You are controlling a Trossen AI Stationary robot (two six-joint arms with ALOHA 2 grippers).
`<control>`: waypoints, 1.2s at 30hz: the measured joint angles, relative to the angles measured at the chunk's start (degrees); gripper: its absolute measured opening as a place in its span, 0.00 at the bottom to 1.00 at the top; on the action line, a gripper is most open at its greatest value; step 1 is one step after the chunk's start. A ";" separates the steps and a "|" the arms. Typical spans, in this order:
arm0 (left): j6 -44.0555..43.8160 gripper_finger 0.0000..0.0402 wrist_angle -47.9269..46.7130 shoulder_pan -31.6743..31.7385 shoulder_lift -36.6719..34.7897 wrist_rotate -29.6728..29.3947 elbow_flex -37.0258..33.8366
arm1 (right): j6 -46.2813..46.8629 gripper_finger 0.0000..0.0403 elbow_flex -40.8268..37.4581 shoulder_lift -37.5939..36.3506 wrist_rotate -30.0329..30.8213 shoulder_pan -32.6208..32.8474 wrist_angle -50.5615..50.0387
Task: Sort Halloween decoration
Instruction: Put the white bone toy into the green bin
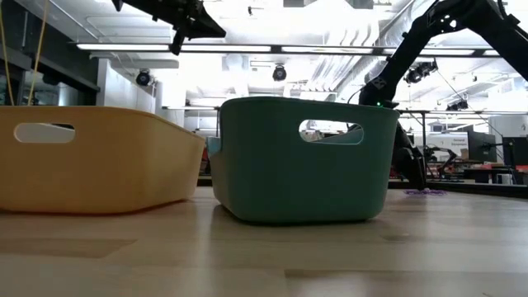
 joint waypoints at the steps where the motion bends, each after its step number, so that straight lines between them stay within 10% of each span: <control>1: -0.02 0.00 -0.01 0.00 0.00 0.00 0.00 | 0.10 0.45 -0.21 -0.06 0.15 0.01 0.43; 19: -3.15 0.00 -0.06 0.00 0.00 0.02 0.00 | -1.89 0.02 -1.33 -0.16 5.07 0.07 3.45; 36: -3.19 0.00 -0.17 0.00 0.00 0.02 0.00 | -2.05 0.00 -1.29 -0.05 5.95 0.00 3.74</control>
